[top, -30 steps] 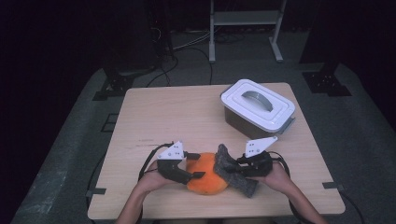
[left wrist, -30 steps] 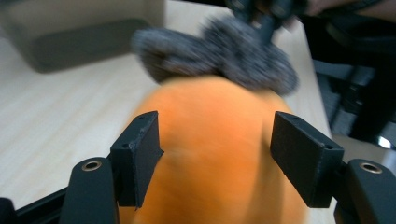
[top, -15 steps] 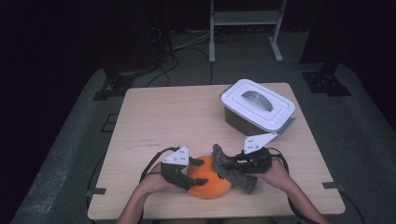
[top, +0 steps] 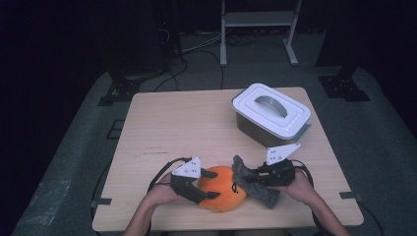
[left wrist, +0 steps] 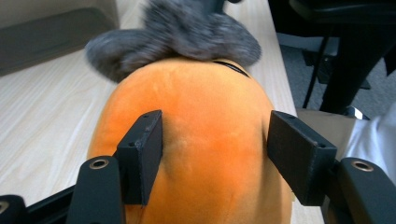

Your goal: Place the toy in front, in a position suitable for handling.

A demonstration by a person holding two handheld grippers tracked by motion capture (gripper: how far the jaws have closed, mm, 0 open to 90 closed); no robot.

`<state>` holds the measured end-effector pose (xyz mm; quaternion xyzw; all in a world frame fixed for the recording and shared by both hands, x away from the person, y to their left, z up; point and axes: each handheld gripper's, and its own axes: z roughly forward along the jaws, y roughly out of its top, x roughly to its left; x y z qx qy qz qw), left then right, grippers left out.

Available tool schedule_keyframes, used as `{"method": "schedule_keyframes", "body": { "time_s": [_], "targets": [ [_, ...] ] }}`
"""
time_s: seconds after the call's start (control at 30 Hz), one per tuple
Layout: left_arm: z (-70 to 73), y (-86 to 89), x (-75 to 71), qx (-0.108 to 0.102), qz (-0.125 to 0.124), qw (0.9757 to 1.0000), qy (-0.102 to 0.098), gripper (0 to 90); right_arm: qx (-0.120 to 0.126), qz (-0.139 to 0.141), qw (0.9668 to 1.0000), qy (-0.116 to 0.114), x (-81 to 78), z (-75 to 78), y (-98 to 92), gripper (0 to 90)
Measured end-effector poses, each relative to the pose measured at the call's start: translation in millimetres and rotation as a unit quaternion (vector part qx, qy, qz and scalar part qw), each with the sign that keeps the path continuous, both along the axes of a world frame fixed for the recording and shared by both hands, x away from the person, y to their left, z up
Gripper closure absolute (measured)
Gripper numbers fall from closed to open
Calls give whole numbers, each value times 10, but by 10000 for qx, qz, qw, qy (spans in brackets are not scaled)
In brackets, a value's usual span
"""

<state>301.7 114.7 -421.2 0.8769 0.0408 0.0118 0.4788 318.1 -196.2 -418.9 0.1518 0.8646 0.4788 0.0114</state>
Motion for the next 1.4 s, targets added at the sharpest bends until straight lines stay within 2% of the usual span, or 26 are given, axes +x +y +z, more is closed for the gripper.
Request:
{"method": "schedule_keyframes", "body": {
  "time_s": [0.1,0.17,0.23,0.3,0.33,0.4,0.43,0.5,0.6,0.67,0.77,0.87,0.97,1.03,1.1,1.2,1.27,1.4],
  "targets": [
    [5,4,-2,15,-7,10000,-3,362,123,38,9999,-56,73,81,138,776],
    [17,24,3,57,30,10000,-37,361,33,144,9999,-89,101,88,258,775],
    [59,65,16,-69,148,9998,-101,342,16,170,9998,-85,103,72,316,775],
    [106,98,28,-262,246,9993,-124,320,13,163,9998,-90,86,56,313,775],
    [127,104,33,-267,387,9987,-194,303,29,169,9998,-79,74,51,303,775],
    [120,97,47,-218,518,9983,-151,275,64,204,9997,-90,28,34,266,775],
    [92,87,63,-157,603,9980,-69,256,73,210,9997,-98,11,30,254,775],
    [49,70,74,-103,653,9978,3,254,113,240,9996,-90,-27,12,215,775],
    [43,42,63,-89,593,9982,68,264,122,265,9996,-38,-64,-17,163,775],
    [35,23,40,-50,479,9988,5,298,65,311,9995,-21,-69,-16,125,775],
    [39,14,26,-14,380,9993,-10,310,36,291,9995,-81,-61,61,116,775],
    [42,19,8,-14,249,9997,-23,315,40,280,9994,-205,-25,138,204,775],
    [51,43,17,32,265,9996,-7,309,-35,344,9991,-247,7,159,318,775],
    [65,81,39,-39,333,9994,48,273,-53,380,9990,-248,-3,140,350,775],
    [81,85,51,-49,429,9991,45,234,-59,387,9989,-258,-23,127,345,775],
    [55,62,72,33,497,9985,207,193,-1,406,9989,-249,-62,104,307,775],
    [26,45,72,70,472,9984,310,217,36,395,9990,-219,-82,83,272,774],
    [18,23,35,79,335,9992,195,333,119,369,9992,-117,-100,10,168,774]
  ]
}}
